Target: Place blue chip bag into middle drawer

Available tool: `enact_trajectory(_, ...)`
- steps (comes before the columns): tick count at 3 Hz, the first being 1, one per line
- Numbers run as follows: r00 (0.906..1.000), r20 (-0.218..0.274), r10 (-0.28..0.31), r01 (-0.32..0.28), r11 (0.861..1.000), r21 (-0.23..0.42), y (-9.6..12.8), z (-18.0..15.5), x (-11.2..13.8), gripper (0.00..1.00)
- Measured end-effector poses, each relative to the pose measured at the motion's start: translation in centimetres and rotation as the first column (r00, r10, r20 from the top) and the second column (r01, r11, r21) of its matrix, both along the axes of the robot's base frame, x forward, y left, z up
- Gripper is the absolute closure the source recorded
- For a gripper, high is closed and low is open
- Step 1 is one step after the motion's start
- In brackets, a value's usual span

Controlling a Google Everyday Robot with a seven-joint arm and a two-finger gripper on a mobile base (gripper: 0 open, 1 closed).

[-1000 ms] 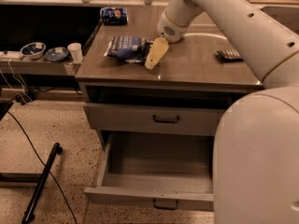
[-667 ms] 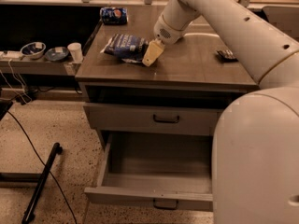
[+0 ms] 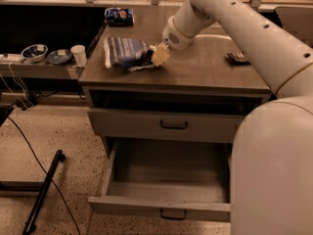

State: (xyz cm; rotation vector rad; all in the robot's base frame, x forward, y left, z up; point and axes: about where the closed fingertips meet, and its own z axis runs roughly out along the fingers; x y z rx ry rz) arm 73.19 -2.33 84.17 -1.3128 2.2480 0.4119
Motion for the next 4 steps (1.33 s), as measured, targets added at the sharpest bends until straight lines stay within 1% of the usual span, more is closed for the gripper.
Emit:
enact_trajectory(1, 0.9983, 0.022, 0.054, -0.055, 0.997, 0.059, -1.5, 2.5, -2.8, 1.00)
enact_trajectory(2, 0.9783, 0.086, 0.189, -0.193, 0.980, 0.052, -5.1, 5.6, -9.0, 1.00)
enact_trajectory(3, 0.9594, 0.127, 0.252, -0.249, 0.968, -0.039, -9.3, 7.0, -15.7, 1.00)
enact_trajectory(4, 0.9615, 0.090, 0.260, -0.255, 0.965, -0.063, -10.6, 5.1, -17.9, 1.00)
